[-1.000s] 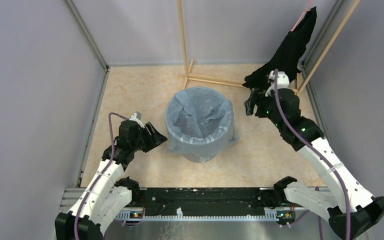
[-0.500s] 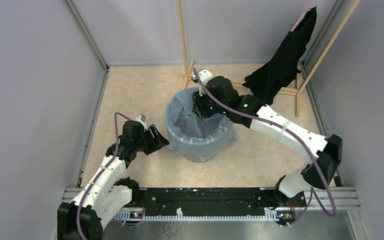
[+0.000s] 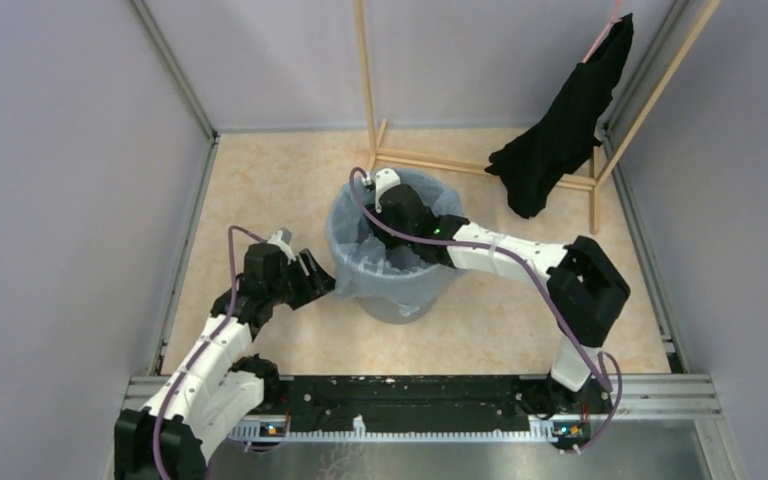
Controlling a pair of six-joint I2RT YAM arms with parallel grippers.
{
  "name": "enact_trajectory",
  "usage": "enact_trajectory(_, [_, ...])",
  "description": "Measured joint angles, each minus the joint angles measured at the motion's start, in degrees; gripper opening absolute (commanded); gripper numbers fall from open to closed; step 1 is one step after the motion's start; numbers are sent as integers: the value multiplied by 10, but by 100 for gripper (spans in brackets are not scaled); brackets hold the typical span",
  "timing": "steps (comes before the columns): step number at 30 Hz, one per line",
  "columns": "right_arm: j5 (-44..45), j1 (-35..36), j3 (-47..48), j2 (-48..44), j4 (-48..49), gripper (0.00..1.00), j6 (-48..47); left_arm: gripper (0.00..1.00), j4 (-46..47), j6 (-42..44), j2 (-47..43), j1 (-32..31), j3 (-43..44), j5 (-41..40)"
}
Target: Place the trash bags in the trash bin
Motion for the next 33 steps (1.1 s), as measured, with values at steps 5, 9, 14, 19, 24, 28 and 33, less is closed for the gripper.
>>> enact_trajectory(5, [11,26,23,10,-29,55,-7,67,-20,23,-10,0,23,-35])
enact_trajectory(9, [18,35,30,-11,-74,71,-12,67,-21,35,-10,0,45,-58])
enact_trajectory(14, [26,35,29,-90,-135,79,-35,67,-25,42,10,0,47,-69])
enact_trajectory(19, [23,35,30,-120,-157,80,-50,67,-23,43,15,0,47,-75])
enact_trajectory(24, [-19,35,28,-52,-190,83,-49,67,-23,48,16,0,47,-76])
enact_trajectory(28, [-47,35,25,-4,-194,79,-47,67,-23,54,16,0,47,-81])
enact_trajectory(33, [-74,35,32,51,-176,75,-41,67,-4,54,16,0,35,-76])
